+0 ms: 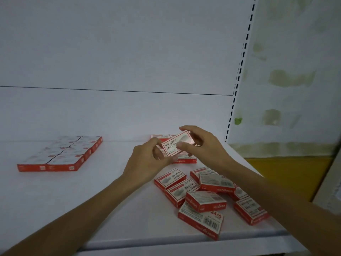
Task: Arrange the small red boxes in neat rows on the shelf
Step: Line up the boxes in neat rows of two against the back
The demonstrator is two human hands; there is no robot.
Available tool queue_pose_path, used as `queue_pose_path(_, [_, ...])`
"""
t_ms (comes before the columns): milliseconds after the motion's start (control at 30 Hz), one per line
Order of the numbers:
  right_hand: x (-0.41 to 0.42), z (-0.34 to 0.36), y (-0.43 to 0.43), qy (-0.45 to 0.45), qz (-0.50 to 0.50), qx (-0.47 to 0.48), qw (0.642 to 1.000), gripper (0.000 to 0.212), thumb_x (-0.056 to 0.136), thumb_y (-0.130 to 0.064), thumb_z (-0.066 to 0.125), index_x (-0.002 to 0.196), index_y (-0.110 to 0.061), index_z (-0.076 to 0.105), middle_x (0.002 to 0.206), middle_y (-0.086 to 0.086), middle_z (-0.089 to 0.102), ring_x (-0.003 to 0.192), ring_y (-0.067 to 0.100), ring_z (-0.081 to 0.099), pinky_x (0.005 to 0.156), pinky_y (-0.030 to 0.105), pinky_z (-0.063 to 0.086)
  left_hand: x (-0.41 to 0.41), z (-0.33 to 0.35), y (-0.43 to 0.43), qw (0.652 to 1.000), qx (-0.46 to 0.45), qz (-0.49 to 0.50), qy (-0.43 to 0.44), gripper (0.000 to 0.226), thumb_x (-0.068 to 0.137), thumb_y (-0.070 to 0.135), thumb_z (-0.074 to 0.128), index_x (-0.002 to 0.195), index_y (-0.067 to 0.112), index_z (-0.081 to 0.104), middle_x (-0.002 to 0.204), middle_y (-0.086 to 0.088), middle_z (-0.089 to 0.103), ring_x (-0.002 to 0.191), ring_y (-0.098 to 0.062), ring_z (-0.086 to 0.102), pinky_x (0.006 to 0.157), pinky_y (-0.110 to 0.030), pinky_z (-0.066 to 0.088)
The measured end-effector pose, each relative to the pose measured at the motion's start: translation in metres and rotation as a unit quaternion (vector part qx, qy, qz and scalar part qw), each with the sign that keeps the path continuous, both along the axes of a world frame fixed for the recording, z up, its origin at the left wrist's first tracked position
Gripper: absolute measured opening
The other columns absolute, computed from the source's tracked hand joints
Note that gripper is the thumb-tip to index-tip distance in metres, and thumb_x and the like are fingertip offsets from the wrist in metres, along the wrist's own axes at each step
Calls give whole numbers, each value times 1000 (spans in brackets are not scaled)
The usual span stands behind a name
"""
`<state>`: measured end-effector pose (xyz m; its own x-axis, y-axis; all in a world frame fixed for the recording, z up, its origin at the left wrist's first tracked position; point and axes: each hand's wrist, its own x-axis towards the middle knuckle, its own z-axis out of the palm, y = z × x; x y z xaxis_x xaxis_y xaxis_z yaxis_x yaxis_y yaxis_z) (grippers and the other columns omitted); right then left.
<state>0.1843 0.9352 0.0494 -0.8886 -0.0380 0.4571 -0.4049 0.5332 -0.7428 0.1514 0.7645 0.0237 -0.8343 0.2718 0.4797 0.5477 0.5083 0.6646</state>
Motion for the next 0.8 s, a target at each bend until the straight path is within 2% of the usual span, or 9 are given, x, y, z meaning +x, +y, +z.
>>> queue_pose_path(100, [-7, -1, -7, -25, 17, -52, 998, 47, 79, -15, 70, 121, -23, 49, 102, 0, 67, 89, 13, 64, 77, 23, 55, -1, 1, -3, 999, -49, -13, 18, 44, 53, 71, 61, 82, 39, 50, 65, 21, 58, 55, -1, 58, 45, -12, 40])
queue_pose_path(233, [-12, 2, -12, -60, 59, -76, 994, 15, 88, -14, 59, 99, -23, 55, 98, 7, 67, 89, 20, 67, 75, 33, 58, -7, 1, -19, 993, -68, -92, -14, 45, 44, 71, 63, 74, 37, 59, 66, 19, 65, 63, 4, 62, 57, -13, 48])
queue_pose_path(333, [-13, 0, -17, -52, 82, -46, 994, 17, 89, -19, 57, 101, -32, 58, 95, 8, 66, 85, 18, 67, 72, 34, 58, -10, 0, -24, 995, -60, -75, 39, 58, 52, 58, 78, 103, 43, 54, 84, 31, 58, 75, 12, 58, 60, -4, 44])
queue_pose_path(433, [-16, 0, -21, -74, 67, -65, 993, 22, 83, -28, 65, 103, -27, 55, 86, 3, 69, 75, 15, 69, 66, 29, 57, -7, 3, -22, 994, -22, -78, 71, 97, 55, 45, 83, 128, 56, 20, 108, 40, 35, 91, 19, 47, 66, 8, 36])
queue_pose_path(467, [-18, 0, -22, -83, 61, -75, 992, 25, 80, -29, 68, 101, -23, 55, 84, 2, 70, 74, 15, 70, 65, 28, 57, -7, 4, -21, 993, -19, -81, 83, 97, 56, 46, 82, 129, 57, 18, 110, 38, 34, 92, 20, 46, 68, 8, 36])
queue_pose_path(533, [-20, 1, -24, -75, 54, -74, 993, 23, 79, -29, 70, 94, -18, 57, 83, 2, 71, 73, 14, 69, 63, 26, 54, -10, 5, -20, 990, -35, -64, 119, 83, 57, 51, 79, 129, 47, 36, 107, 30, 44, 90, 13, 51, 65, 0, 41])
queue_pose_path(633, [-17, 1, -22, -35, 65, -1, 997, 24, 79, -34, 69, 100, -25, 62, 96, -7, 69, 85, 7, 66, 73, 22, 54, -15, 4, -20, 988, -34, 15, 147, 65, 61, 49, 77, 118, 25, 56, 105, 11, 57, 78, 0, 52, 59, -5, 34])
queue_pose_path(733, [-17, 0, -17, 3, 38, 132, 991, 53, 75, -38, 71, 124, -31, 53, 111, -10, 57, 97, 4, 56, 80, 17, 49, -21, 2, -20, 987, -22, 71, 143, 63, 64, 39, 79, 119, 20, 55, 110, 0, 60, 81, -4, 49, 54, -1, 33])
queue_pose_path(800, [-19, -2, -16, 39, 21, 193, 980, 60, 76, -36, 71, 131, -29, 48, 112, -7, 52, 97, 3, 49, 79, 10, 43, -23, 0, -19, 989, -27, 68, 132, 65, 65, 37, 79, 122, 19, 53, 113, -2, 58, 84, -6, 49, 53, -1, 35])
